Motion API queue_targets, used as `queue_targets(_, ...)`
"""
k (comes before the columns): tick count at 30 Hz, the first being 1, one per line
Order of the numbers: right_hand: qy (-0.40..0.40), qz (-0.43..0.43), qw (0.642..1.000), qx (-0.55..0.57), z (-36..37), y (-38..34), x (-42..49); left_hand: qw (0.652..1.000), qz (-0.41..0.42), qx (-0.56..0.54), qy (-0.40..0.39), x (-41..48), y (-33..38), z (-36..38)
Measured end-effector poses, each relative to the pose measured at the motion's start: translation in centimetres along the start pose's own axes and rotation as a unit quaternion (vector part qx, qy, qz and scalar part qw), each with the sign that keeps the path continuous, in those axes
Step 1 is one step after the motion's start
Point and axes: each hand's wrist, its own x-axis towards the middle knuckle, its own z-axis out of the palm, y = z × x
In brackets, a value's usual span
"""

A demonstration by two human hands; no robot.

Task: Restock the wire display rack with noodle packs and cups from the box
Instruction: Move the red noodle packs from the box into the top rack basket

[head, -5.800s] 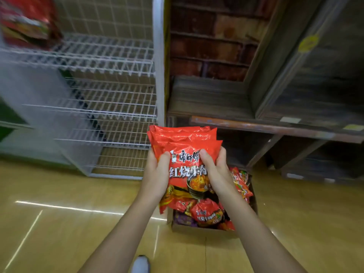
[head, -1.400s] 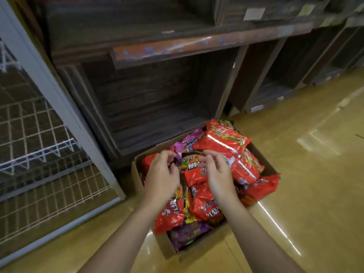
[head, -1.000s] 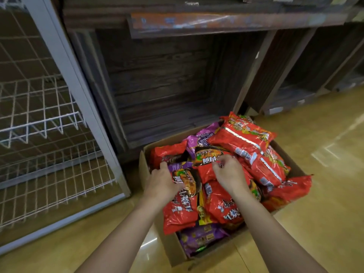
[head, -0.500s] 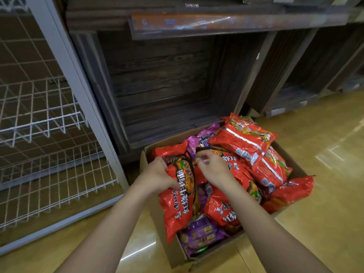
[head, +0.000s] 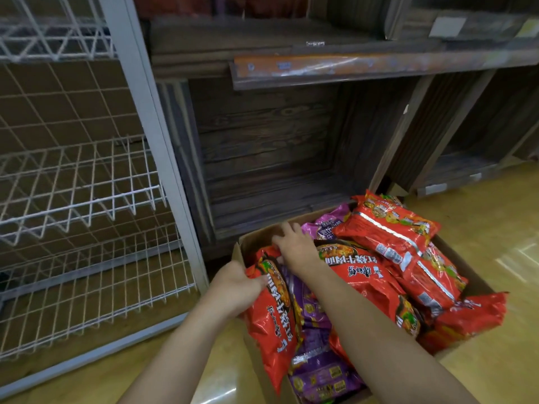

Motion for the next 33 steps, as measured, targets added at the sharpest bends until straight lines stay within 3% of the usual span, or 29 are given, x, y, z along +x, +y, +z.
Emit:
queue_targets(2,-0.003,-0.033,0.999,-0.031,-0.7,-0.3,0.4,1.000,-0.002,-0.012,0.001,-0.1,0.0,0.0)
queue_targets(4,0.014,-0.018,1.000,0.009,-1.4,0.0,-0.3,0.999,-0.009,-0.034,0.003,-0.1,-0.1,-0.2)
queue_targets(6,0.110,0.034,0.988,0.104,-1.8,1.0,-1.7,0.997,-0.015,-0.070,0.011,0.0,-0.3,-0.6)
queue_targets(8,0.217,0.076,0.954,0.193,-2.7,2.1,-3.6,0.992,-0.021,-0.118,0.027,0.4,-0.4,-0.9)
queue_targets(11,0.289,0.131,0.891,0.326,-4.6,3.7,-6.3,0.975,-0.025,-0.212,0.057,0.8,-0.1,-1.1)
queue_targets(16,0.303,0.182,0.776,0.522,-6.2,4.8,-9.4,0.943,-0.035,-0.328,0.054,0.9,0.5,-0.4)
queue_targets(20,0.327,0.231,0.743,0.537,-6.6,5.9,-11.4,0.942,-0.036,-0.332,0.024,1.1,0.8,0.8)
queue_targets(23,0.313,0.223,0.778,0.496,-7.1,7.8,-12.3,0.937,-0.017,-0.348,0.027,1.3,1.1,1.2)
queue_targets(28,0.165,0.170,0.875,0.421,-6.9,8.9,-12.7,0.908,0.022,-0.417,-0.026,1.8,1.2,1.2)
queue_targets(33,0.104,0.156,0.868,0.460,-7.0,8.2,-13.7,0.912,0.057,-0.406,-0.026,1.9,1.1,1.2)
